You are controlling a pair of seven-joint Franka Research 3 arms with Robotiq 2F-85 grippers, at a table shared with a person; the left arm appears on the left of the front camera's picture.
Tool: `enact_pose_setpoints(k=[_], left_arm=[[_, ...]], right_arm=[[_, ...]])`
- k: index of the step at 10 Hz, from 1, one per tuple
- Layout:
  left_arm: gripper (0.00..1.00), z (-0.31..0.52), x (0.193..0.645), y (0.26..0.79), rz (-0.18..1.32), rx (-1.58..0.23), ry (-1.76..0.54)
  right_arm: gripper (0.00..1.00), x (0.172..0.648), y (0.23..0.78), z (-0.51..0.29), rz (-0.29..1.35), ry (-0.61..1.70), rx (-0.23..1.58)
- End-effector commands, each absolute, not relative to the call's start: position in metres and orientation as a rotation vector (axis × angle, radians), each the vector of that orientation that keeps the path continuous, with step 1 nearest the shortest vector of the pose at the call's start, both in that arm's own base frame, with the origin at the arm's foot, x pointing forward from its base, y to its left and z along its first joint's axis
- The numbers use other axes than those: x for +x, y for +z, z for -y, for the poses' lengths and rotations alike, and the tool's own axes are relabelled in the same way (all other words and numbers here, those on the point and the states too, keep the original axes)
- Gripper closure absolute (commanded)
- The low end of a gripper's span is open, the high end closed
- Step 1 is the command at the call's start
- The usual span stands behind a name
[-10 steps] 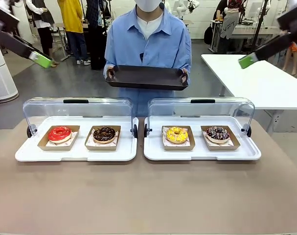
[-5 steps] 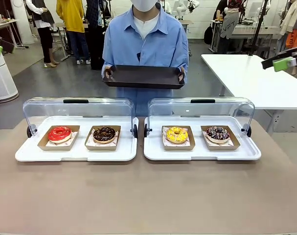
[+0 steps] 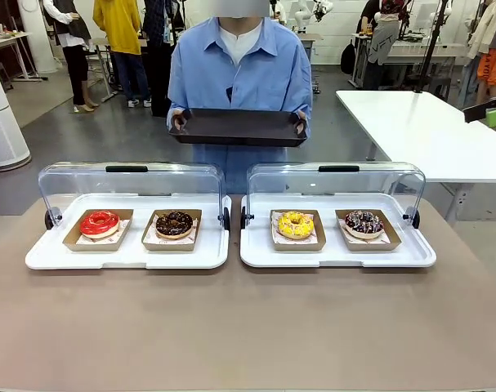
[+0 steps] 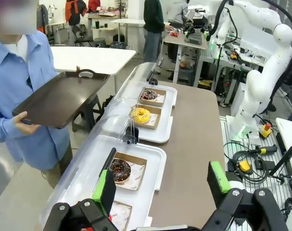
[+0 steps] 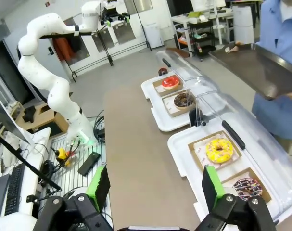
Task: Provide the desired donut to the person.
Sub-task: Pick up and lift the Paper togo box containing the Donut pointed at by the person.
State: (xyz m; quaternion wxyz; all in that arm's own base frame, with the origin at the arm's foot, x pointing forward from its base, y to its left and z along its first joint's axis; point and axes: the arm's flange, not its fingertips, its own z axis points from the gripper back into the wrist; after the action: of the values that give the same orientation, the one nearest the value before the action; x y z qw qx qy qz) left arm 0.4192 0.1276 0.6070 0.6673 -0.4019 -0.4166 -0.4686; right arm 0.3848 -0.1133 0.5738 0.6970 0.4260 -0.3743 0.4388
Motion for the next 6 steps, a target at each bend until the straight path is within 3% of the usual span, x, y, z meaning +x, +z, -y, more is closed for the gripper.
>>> enact_pose_setpoints(k=[1, 6], left_arm=[[0.00, -0.129, 0.422, 0.598, 0.974, -0.908, -1.029], [0.00, -0.144, 0.416, 0.587, 0.971, -0.886, -0.957]], right_arm=[[0.00, 0.383, 0.575, 0.116, 0.862, 0.979, 0.960], [0.00, 0.380, 0.574, 0.118, 0.854, 0.949, 0.953]])
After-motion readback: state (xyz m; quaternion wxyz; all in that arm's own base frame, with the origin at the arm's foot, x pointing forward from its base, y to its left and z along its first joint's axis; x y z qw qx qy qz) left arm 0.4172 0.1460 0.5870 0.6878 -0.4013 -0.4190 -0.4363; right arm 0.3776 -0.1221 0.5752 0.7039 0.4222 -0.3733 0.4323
